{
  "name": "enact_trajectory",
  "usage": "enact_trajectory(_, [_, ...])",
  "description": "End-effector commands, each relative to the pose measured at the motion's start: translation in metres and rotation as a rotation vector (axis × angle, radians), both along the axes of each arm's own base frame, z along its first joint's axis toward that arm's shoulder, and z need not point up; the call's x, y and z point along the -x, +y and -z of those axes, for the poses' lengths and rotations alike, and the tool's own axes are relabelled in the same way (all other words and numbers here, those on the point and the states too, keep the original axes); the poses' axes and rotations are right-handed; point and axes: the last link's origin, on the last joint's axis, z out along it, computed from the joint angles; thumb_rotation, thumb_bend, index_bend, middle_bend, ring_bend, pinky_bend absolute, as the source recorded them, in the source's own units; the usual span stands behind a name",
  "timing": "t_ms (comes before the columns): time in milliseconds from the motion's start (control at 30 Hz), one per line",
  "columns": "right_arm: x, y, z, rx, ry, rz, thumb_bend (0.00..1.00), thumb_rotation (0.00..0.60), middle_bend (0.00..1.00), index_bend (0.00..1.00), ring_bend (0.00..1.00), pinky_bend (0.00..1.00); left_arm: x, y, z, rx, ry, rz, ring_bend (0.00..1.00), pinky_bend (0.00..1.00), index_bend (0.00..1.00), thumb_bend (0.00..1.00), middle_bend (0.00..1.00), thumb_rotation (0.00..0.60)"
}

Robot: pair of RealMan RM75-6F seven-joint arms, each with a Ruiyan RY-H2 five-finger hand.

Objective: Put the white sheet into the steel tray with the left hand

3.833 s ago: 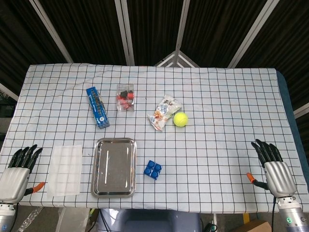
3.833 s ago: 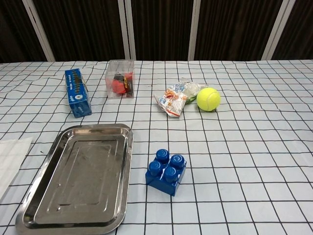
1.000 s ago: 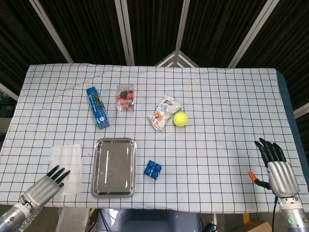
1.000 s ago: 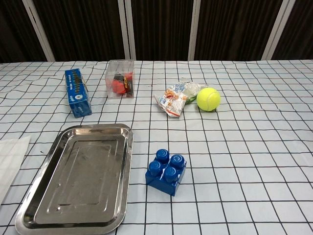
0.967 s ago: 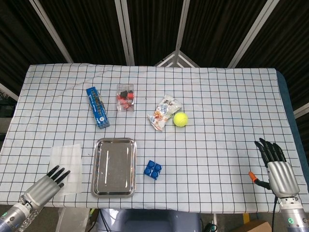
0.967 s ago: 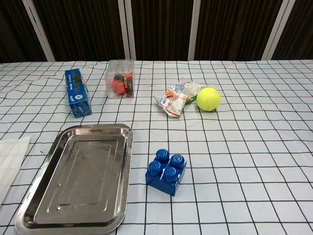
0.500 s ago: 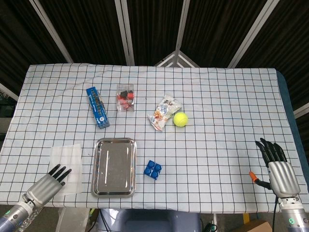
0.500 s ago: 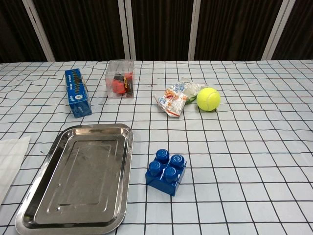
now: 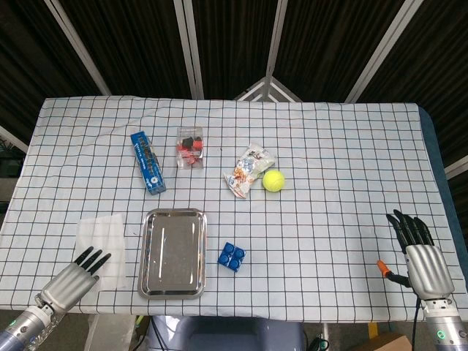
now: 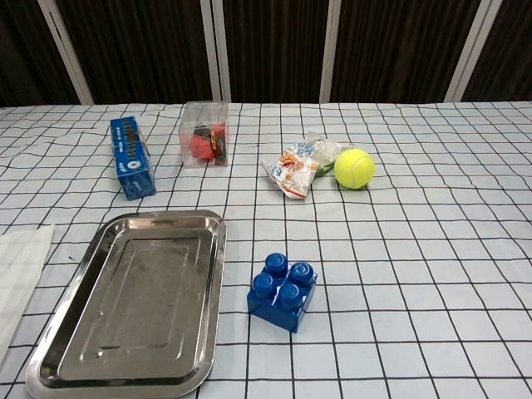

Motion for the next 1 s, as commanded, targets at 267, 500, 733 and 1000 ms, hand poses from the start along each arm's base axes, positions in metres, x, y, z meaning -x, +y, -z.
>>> enact_trajectory(267, [0.000,-0.001,0.000,-0.002,-0.002,-0.001,0.31,0.600,0.00,0.00,0.00,0.00,-0.036,0.022,-0.023,-0.146,-0.147,0.068,0.00,0.00,0.58,0.58,0.00,0.600])
enact_trajectory(500, [0.000,-0.001,0.001,-0.007,0.001,0.000,0.31,0.600,0.00,0.00,0.00,0.00,-0.111,0.055,-0.063,-0.317,-0.369,0.204,0.00,0.00,0.58,0.58,0.01,0.600])
enact_trajectory(733, [0.000,-0.001,0.001,-0.007,-0.001,0.003,0.31,0.600,0.00,0.00,0.00,0.00,-0.177,0.072,-0.067,-0.349,-0.504,0.345,0.00,0.00,0.57,0.58,0.01,0.600])
enact_trajectory(1000, [0.002,-0.001,-0.001,-0.008,-0.007,0.008,0.31,0.600,0.00,0.00,0.00,0.00,-0.197,0.056,-0.031,-0.267,-0.502,0.399,0.00,0.00,0.57,0.58,0.01,0.600])
